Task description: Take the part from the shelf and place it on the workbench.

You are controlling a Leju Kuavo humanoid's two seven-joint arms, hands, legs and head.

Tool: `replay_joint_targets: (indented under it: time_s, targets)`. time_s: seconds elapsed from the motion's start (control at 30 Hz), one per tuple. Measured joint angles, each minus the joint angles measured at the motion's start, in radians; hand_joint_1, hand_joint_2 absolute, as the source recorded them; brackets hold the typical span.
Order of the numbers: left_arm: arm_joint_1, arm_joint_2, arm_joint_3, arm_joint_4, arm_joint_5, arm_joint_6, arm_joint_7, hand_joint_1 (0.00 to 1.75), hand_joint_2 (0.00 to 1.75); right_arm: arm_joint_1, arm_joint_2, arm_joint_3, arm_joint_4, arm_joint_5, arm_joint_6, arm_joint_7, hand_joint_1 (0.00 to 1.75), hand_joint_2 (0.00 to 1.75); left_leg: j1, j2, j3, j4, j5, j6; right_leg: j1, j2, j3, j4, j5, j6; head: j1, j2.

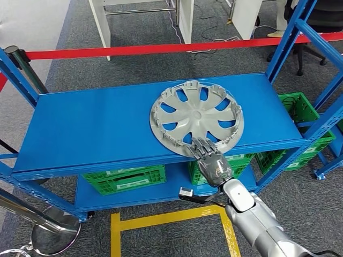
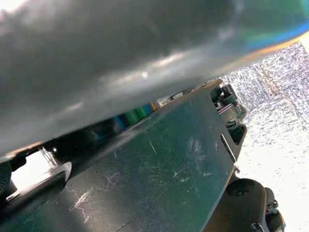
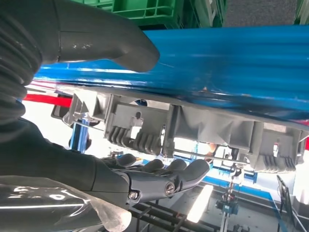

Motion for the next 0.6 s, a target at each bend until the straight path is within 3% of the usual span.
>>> replay_joint_targets:
  time_s: [0.6]
  targets:
    - [0.000,0.000,0.000,0.000,0.000,-0.003,0.000,0.00,0.00,-0.003,0.001,0.000,0.000,-0.003,0.000,0.000,0.00,1.75,0.000,0.000,0.000,0.000,0.000,0.000,0.000,0.000,0.000,0.000,0.000,0.000,0.000,0.000]
